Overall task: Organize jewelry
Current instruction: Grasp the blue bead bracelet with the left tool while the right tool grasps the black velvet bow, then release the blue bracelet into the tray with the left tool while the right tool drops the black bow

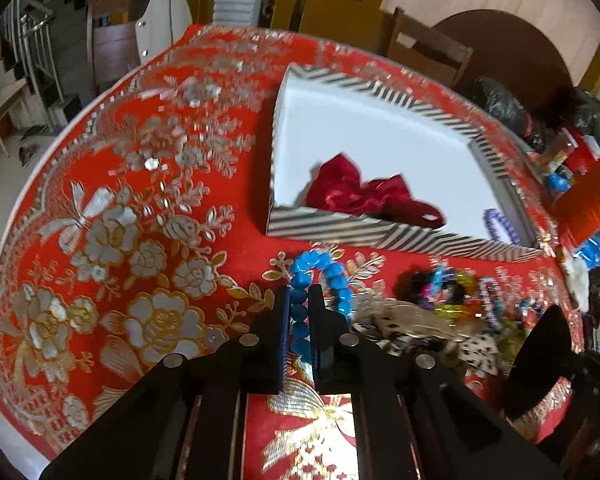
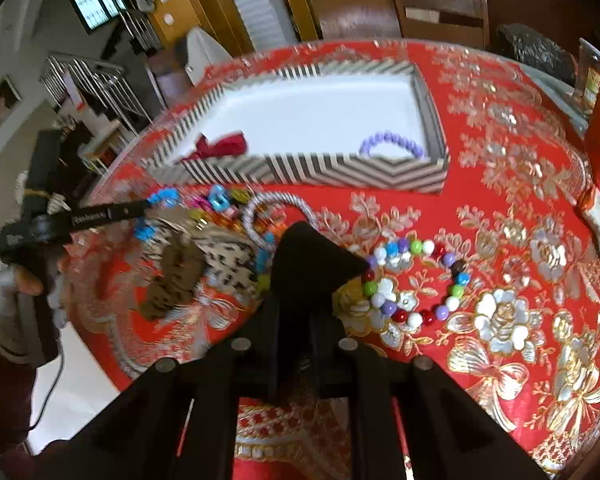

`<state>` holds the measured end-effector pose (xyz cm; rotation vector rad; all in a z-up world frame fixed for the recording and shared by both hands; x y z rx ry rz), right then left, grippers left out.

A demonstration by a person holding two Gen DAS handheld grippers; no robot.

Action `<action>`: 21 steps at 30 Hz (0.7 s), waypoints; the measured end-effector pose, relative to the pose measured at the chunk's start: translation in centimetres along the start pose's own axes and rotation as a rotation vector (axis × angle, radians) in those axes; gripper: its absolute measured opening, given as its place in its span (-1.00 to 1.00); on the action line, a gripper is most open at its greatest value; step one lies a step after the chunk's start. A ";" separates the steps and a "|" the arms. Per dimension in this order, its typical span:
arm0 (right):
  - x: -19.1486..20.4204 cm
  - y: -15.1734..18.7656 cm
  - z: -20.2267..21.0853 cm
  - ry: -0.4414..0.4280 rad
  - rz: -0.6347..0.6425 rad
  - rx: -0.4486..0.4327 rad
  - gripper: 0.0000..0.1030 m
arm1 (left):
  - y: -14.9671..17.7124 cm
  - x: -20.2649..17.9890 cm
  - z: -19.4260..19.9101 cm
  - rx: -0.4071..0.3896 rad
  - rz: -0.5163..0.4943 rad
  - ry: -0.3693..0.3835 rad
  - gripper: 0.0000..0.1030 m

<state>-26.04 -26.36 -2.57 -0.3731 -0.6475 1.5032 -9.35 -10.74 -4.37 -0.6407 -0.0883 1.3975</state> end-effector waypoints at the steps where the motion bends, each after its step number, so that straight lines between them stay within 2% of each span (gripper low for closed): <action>1: 0.0 -0.3 0.6 -0.001 0.005 -0.017 -0.78 | -0.1 -0.1 0.5 -0.001 -0.003 0.009 -0.92; 10: -0.7 -4.0 4.5 -0.002 0.024 -0.122 -0.78 | -2.7 -2.5 5.2 -0.069 -0.037 0.068 -0.92; 21: -3.8 -10.7 4.7 0.059 0.029 -0.177 -0.78 | -8.6 -5.8 5.8 -0.148 -0.069 0.078 -0.92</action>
Point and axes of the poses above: each gripper's, at about its wrist camera, not at the fingertips, and z roughly against the way its jaws point, x to its left, y to its underside, the point moved 10 cm from there along -z, roughly the way its jaws point, and after that the axes turned 10 degrees about z, right-handed, at the moved point
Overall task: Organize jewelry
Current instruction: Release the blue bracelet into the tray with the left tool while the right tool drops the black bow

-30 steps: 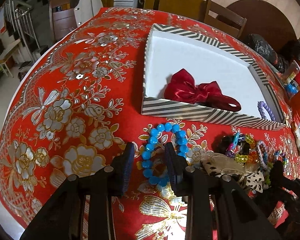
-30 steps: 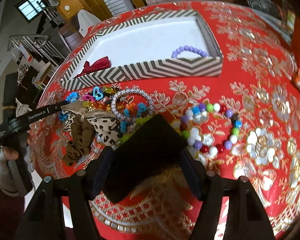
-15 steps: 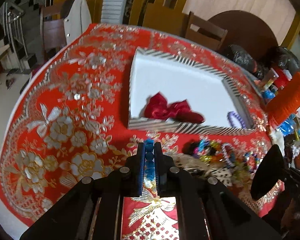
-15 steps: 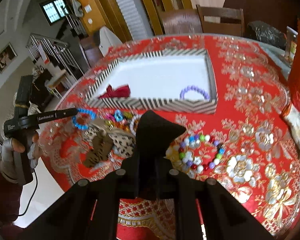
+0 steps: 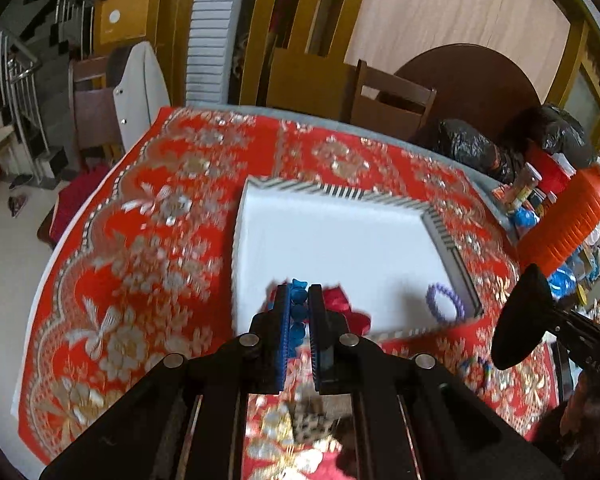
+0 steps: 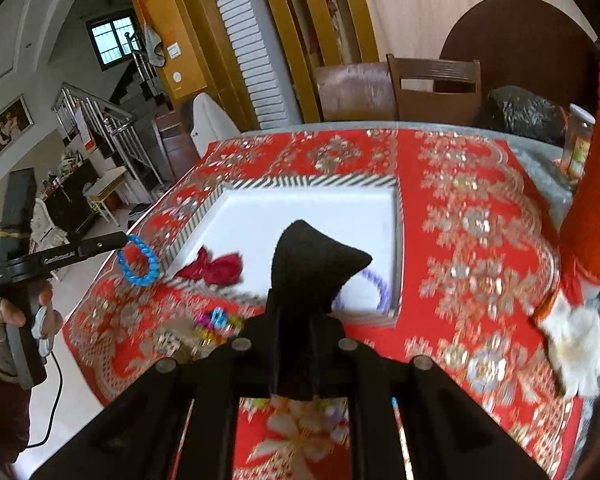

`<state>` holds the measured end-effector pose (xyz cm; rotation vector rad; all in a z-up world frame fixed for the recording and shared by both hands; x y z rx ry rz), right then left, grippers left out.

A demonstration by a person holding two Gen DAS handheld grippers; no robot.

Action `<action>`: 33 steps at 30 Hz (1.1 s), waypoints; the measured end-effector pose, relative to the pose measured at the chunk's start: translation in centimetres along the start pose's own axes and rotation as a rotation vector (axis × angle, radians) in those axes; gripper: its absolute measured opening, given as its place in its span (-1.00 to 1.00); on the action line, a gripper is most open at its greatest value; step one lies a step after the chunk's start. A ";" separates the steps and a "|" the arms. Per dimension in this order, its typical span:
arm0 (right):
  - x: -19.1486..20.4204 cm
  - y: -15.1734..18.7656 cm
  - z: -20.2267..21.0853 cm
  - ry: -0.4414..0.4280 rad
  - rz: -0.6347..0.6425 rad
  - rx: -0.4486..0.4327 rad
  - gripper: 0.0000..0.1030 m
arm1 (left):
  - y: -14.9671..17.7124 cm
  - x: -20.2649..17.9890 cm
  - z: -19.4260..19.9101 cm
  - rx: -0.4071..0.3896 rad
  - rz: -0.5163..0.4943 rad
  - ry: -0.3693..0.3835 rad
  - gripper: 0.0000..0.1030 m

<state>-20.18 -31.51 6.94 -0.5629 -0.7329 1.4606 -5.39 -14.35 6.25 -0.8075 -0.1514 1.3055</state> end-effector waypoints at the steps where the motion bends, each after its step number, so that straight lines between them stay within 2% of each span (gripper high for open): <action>1: -0.2 -0.6 -0.5 0.000 0.002 0.002 -0.78 | -0.3 -0.3 -0.3 0.000 -0.002 0.001 -0.92; 5: -0.6 -2.7 -3.2 -0.009 0.011 0.020 -0.78 | -2.0 -1.7 -2.5 0.003 -0.019 0.000 -0.92; 10: -1.2 -3.8 -8.1 -0.016 0.010 0.072 -0.78 | -3.2 -2.9 -6.8 0.026 -0.020 -0.008 -0.92; 13: -1.8 -3.6 -11.3 -0.025 -0.008 0.116 -0.78 | -3.2 -1.8 -9.6 0.070 0.028 -0.024 -0.92; 18: -3.8 -2.1 -15.8 -0.005 -0.028 0.201 -0.78 | -2.2 2.2 -12.2 0.121 0.090 -0.101 -0.92; 22: -5.8 -1.0 -17.2 0.038 -0.067 0.230 -0.78 | -1.4 4.2 -12.9 0.130 0.100 -0.143 -0.92; 26: -6.3 -0.4 -17.6 0.054 -0.072 0.228 -0.75 | -1.0 4.7 -13.1 0.119 0.100 -0.159 -0.92; 27: -6.3 -0.4 -17.6 0.058 -0.070 0.228 -0.72 | -1.0 4.6 -13.1 0.118 0.099 -0.161 -0.90; 29: -6.3 -0.4 -17.6 0.059 -0.078 0.230 -0.62 | -0.9 4.4 -13.0 0.112 0.099 -0.149 -0.65; 31: -6.2 -0.6 -17.5 0.040 -0.091 0.228 -0.23 | -0.9 4.1 -12.9 0.103 0.100 -0.145 -0.52; 33: -6.1 -0.8 -17.1 0.030 -0.105 0.218 -0.14 | -0.8 3.8 -12.5 0.089 0.086 -0.156 -0.52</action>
Point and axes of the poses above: each gripper's, at about its wrist camera, not at the fingertips, and z roughly against the way its jaws point, x to its left, y to its underside, the point moved 10 cm from there along -z, roughly the way its jaws point, and after that the axes turned 10 degrees about z, right-handed, at the moved point
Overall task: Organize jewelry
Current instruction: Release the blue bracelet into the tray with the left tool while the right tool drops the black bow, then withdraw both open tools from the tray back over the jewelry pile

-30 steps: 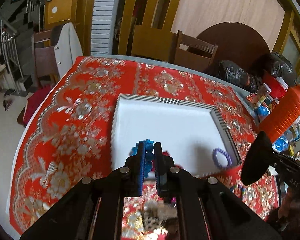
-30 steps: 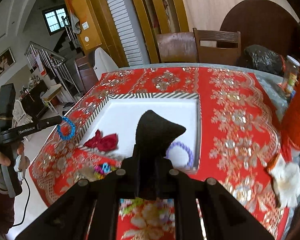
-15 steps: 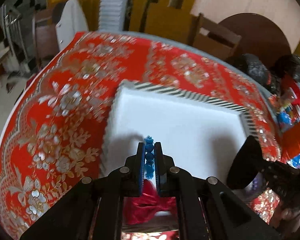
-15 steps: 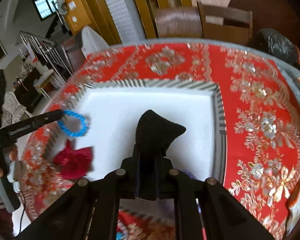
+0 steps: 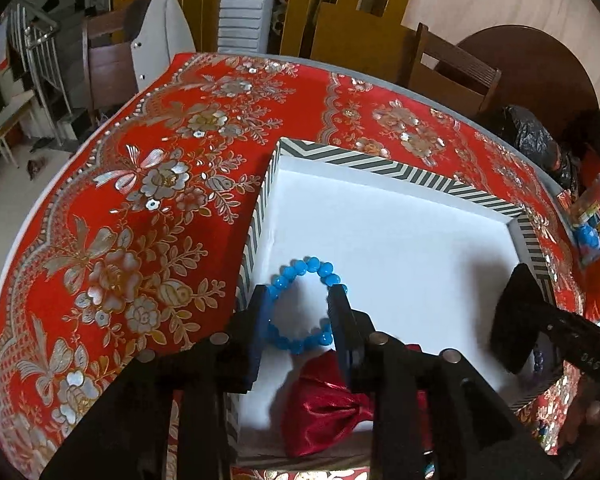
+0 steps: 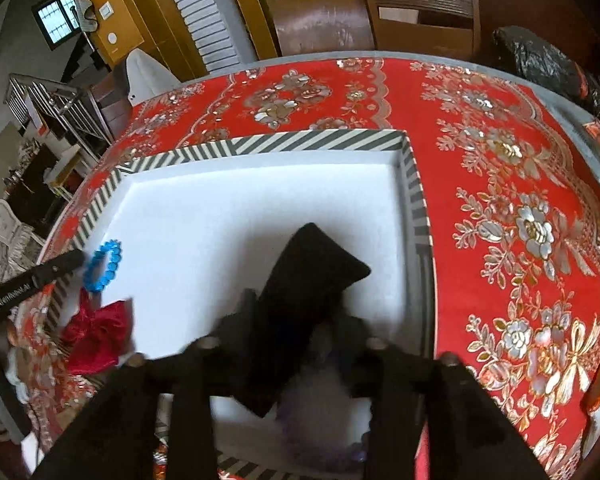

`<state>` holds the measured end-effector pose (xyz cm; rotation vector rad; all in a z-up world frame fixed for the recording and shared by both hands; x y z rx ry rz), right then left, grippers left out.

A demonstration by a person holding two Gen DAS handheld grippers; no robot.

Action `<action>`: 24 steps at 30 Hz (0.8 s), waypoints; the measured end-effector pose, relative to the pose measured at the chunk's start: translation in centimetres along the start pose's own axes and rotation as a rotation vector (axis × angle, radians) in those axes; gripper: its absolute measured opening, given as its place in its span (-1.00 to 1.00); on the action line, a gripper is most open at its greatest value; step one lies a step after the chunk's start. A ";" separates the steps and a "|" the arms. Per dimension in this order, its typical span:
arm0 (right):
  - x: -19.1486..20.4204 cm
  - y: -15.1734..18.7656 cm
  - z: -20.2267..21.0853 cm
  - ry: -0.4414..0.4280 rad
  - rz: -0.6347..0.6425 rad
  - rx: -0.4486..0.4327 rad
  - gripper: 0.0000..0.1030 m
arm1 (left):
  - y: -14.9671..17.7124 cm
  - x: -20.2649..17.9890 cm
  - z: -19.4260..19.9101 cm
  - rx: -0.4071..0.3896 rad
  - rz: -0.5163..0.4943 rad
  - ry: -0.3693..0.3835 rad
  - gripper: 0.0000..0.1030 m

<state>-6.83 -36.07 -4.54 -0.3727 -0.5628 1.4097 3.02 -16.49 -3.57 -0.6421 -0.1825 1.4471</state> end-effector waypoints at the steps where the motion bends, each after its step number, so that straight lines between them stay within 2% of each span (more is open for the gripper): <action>1: 0.1 0.0 0.4 -0.003 -0.006 -0.011 -0.14 | 0.1 -0.2 0.3 -0.010 -0.008 -0.006 -0.51; 6: 1.0 0.5 2.3 -0.014 0.001 -0.036 -0.14 | 0.4 -1.0 2.1 -0.050 -0.048 -0.015 -0.51; 12: 2.5 1.5 6.2 -0.008 0.019 -0.097 0.02 | 1.2 -2.0 5.1 -0.111 -0.086 -0.016 -0.51; 24: 5.4 5.9 12.6 0.036 0.077 -0.169 0.21 | 4.6 -3.9 10.6 -0.232 -0.180 -0.059 -0.51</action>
Point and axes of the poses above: each gripper's, at about its wrist camera, not at the fingertips, and z roughly against the way its jaws point, x to its left, y to its underside, the point moved 10 cm from there along -z, roughly the way its jaws point, and after that the axes turned 10 degrees about z, right-handed, at the moved point
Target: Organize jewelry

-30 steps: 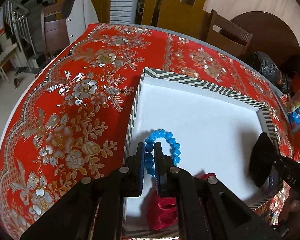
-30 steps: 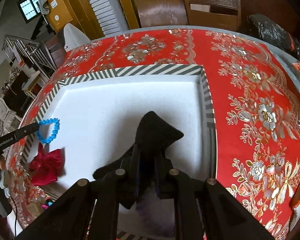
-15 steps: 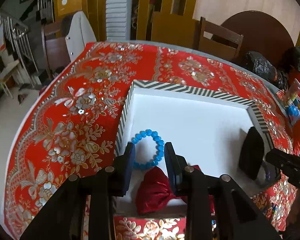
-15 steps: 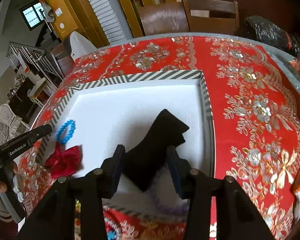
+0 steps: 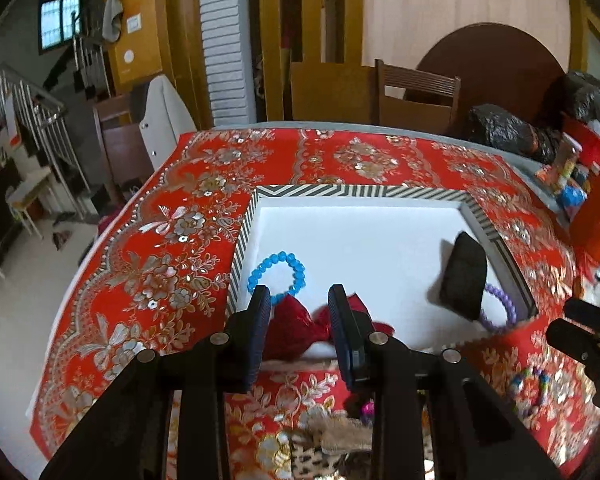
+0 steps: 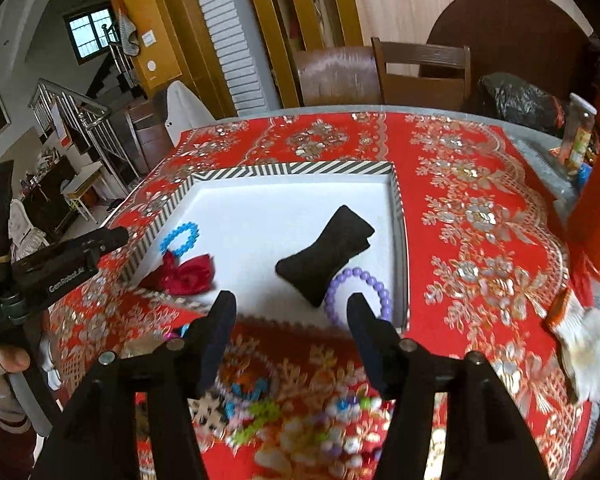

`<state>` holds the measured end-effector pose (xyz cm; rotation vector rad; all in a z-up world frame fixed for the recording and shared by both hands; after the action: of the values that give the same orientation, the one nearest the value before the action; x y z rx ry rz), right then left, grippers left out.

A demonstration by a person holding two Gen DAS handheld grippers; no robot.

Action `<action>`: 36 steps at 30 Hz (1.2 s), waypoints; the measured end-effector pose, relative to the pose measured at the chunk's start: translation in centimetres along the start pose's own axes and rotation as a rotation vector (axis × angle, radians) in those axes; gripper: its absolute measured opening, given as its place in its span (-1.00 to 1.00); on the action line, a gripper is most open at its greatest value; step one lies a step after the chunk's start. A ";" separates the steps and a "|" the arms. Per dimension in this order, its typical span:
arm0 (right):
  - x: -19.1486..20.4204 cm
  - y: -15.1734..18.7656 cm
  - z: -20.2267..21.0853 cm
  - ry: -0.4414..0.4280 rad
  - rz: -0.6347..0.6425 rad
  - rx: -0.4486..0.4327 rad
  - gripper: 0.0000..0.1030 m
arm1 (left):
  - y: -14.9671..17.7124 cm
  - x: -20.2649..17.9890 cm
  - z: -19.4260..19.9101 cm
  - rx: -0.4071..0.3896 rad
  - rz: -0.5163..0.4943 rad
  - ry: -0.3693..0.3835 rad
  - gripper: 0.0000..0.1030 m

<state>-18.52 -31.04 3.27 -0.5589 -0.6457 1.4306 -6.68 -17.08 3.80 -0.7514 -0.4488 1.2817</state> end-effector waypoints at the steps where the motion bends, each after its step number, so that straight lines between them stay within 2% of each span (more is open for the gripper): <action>1: 0.2 0.3 0.4 0.002 0.003 -0.004 0.21 | 0.2 -0.1 0.5 -0.016 -0.013 -0.012 -0.51; 11: 1.4 3.0 2.5 -0.014 -0.014 -0.011 0.25 | 1.9 -0.6 3.2 -0.033 -0.014 0.001 -0.51; 22: 1.8 3.5 3.5 -0.016 -0.006 -0.022 0.25 | 3.0 0.0 4.6 -0.021 0.003 0.011 -0.52; 31: 1.7 4.1 3.1 -0.026 -0.012 -0.001 0.25 | 3.6 2.0 4.5 0.066 0.088 0.071 -0.51; 36: 1.9 4.9 2.0 -0.045 -0.010 0.029 0.25 | 6.5 1.1 3.6 0.216 0.126 0.205 -0.51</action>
<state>-23.35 -28.85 1.46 -0.5012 -0.6622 1.4442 -13.34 -14.45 1.44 -0.7278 -0.0962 1.3296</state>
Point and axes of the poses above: each gripper's, at about its wrist camera, not at the fingertips, and z roughly against the way its jaws point, x to its left, y to its underside, the point moved 10 cm from there along -z, roughly the way its jaws point, and after that the axes turned 10 degrees about z, right-handed, at the moved point
